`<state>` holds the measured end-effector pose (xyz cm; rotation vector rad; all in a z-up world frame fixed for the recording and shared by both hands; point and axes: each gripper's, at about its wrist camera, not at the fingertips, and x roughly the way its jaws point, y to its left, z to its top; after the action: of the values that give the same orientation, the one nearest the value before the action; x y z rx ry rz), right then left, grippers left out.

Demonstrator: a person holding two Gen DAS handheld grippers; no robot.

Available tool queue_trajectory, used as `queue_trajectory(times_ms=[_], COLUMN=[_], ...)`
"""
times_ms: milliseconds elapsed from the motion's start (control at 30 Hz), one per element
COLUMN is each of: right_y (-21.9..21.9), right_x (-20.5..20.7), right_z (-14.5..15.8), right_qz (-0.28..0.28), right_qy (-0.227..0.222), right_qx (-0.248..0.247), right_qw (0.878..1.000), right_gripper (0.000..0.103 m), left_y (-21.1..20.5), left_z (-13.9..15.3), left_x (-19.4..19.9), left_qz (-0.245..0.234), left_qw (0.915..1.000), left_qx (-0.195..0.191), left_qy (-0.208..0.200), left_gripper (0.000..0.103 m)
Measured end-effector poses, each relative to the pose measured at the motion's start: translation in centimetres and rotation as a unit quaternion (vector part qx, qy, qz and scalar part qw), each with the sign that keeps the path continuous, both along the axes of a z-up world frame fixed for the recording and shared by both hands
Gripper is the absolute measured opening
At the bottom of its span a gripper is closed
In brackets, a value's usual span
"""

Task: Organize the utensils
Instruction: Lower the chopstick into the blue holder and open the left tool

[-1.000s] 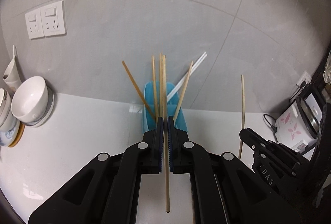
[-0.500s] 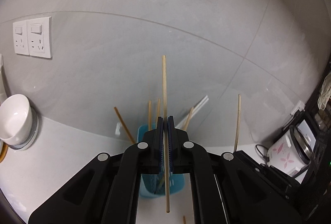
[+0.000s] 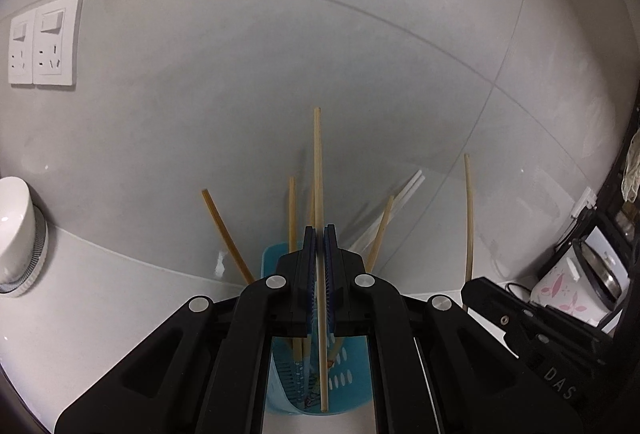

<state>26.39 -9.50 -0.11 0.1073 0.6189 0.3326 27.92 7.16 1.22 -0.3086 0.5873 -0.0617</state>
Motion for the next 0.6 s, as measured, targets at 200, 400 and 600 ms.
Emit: queue_trajectory(times_ms=[200,400,600], right_y=[0.34,0.2,-0.04], right_x=[-0.15,-0.33,-0.4], right_z=[-0.29,-0.1,0.18], right_qz=[0.008,0.007,0.006], right_qy=[-0.001,-0.005,-0.007], right_qx=[-0.009,-0.008,-0.007], right_qw=[1.0,1.0,1.0], right_gripper=[0.003,0.003,0.003], left_y=[-0.01,0.06,0.11], left_z=[-0.47,-0.44,0.1], left_x=[-0.01,-0.09,-0.54], left_qz=[-0.001,0.003,0.009], left_qw=[1.0,1.0,0.9999], left_qx=[0.001,-0.003,0.004], left_qy=[0.006,-0.001,-0.002], left_gripper=[0.004,0.004,0.005])
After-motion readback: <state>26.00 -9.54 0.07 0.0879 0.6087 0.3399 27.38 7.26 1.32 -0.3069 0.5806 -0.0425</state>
